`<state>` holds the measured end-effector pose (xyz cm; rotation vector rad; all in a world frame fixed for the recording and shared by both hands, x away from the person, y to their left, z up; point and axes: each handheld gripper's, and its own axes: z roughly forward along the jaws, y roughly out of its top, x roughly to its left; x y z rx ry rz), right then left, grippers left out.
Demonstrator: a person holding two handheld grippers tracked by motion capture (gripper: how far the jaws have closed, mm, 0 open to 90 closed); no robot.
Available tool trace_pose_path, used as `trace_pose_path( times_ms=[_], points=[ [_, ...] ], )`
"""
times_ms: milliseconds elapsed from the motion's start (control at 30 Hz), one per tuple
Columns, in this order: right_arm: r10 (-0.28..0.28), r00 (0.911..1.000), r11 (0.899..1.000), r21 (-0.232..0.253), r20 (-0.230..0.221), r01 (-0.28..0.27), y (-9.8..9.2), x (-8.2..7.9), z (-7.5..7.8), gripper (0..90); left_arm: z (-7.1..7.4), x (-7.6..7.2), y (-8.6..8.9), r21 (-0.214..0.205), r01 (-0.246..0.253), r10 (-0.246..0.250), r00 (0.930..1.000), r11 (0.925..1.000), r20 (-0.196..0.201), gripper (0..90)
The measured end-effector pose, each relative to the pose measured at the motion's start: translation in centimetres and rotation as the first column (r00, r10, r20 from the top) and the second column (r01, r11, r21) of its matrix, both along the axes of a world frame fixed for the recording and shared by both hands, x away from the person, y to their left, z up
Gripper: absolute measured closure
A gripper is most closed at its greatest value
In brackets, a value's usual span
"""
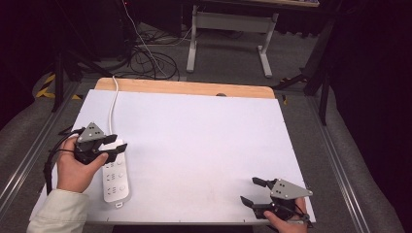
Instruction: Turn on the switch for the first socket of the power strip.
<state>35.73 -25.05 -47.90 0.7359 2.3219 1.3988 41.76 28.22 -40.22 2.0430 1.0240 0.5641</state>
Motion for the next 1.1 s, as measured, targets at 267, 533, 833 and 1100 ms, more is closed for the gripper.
trace_pose_path(
  times_ms=[267,533,833,1100],
  points=[
    [-0.001,1.0000,1.000,0.002,0.002,0.001,0.0,0.0,0.0,25.1,0.9,-1.6,0.1,-0.054,0.033,-0.029,0.9974,0.9980,0.065,25.9],
    [0.000,1.0000,1.000,0.002,0.002,0.000,0.0,-0.1,0.1,25.0,1.7,-3.9,0.7,-0.135,0.078,-0.059,0.9884,0.9877,0.140,15.1],
    [0.003,1.0000,1.000,0.001,0.003,-0.003,0.0,-0.1,0.1,24.9,0.3,-6.6,2.1,-0.159,0.084,-0.056,0.9829,0.9837,0.175,13.2],
    [0.004,1.0000,1.000,0.001,0.006,-0.004,0.1,-0.2,0.1,24.6,-1.5,-7.8,3.5,-0.154,0.131,-0.096,0.9716,0.9794,0.216,9.7]
  ],
)
